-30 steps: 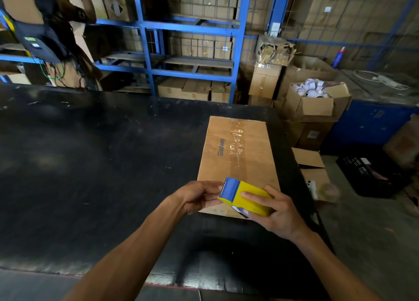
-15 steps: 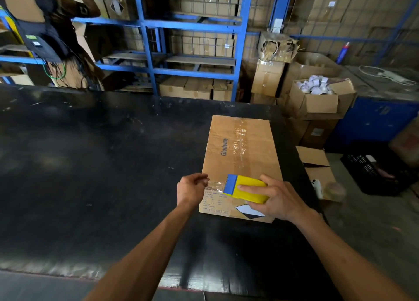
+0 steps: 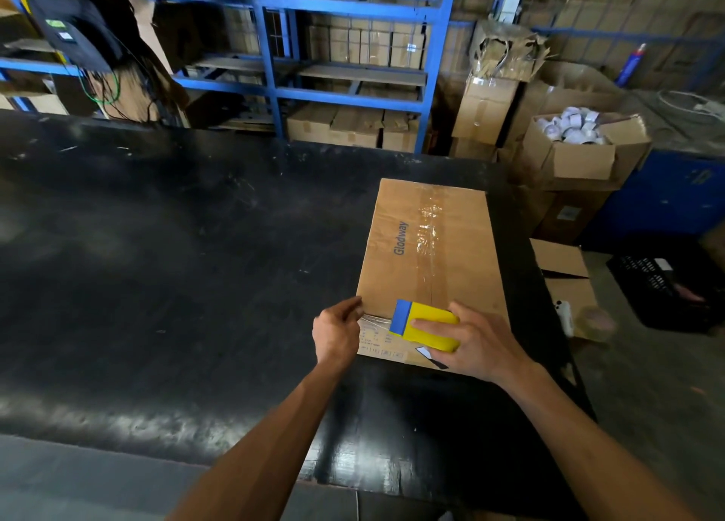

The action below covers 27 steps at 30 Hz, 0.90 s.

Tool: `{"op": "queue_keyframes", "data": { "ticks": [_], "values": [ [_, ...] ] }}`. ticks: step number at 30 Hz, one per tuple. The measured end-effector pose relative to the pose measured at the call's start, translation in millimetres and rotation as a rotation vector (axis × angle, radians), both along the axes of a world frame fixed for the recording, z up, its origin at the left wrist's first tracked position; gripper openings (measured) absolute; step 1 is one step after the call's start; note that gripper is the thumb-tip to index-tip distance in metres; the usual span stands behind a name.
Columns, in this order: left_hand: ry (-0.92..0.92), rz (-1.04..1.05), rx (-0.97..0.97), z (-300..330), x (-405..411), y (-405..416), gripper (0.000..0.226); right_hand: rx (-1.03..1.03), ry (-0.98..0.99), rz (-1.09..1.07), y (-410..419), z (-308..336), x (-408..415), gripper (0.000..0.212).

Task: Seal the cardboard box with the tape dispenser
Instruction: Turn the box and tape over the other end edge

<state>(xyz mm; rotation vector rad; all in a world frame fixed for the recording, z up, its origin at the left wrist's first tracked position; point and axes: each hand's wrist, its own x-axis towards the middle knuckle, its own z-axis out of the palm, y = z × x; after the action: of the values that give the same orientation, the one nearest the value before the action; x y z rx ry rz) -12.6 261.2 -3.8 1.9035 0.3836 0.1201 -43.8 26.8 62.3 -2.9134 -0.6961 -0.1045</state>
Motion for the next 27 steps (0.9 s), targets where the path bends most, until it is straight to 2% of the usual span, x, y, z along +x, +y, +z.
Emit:
{"op": "queue_keyframes", "data": {
  "ticks": [12, 17, 19, 21, 23, 24, 25, 27],
  "values": [
    [-0.015, 0.018, 0.046, -10.0, 0.5, 0.1, 0.031, -0.033, 0.009, 0.018, 7.1, 0.0, 10.2, 0.047],
    [0.094, -0.016, -0.088, -8.0, 20.3, 20.1, 0.065, -0.052, 0.006, 0.020, 11.5, -0.1, 12.6, 0.049],
    [0.156, -0.089, -0.179, -12.5, 34.5, 35.0, 0.062, -0.060, 0.003, 0.004, 11.4, -0.2, 13.1, 0.051],
    [0.152, -0.094, -0.135, -15.0, 39.6, 47.0, 0.051, -0.062, 0.010, -0.010, 11.6, 1.3, 13.7, 0.052],
    [0.009, -0.077, 0.143, -14.9, 35.0, 54.0, 0.042, -0.058, 0.014, -0.015, 11.9, 1.6, 14.7, 0.050],
    [-0.166, -0.100, 0.300, -15.2, 32.3, 55.2, 0.040, -0.053, 0.009, -0.016, 11.8, 1.5, 14.8, 0.049],
    [-0.386, -0.192, 0.424, -16.7, 30.8, 54.8, 0.039, -0.048, 0.006, -0.015, 11.9, 1.1, 15.3, 0.048],
    [-0.728, -0.536, 0.660, -23.2, 31.8, 49.3, 0.041, -0.050, 0.003, -0.018, 11.9, 0.2, 16.1, 0.049]
  ]
}}
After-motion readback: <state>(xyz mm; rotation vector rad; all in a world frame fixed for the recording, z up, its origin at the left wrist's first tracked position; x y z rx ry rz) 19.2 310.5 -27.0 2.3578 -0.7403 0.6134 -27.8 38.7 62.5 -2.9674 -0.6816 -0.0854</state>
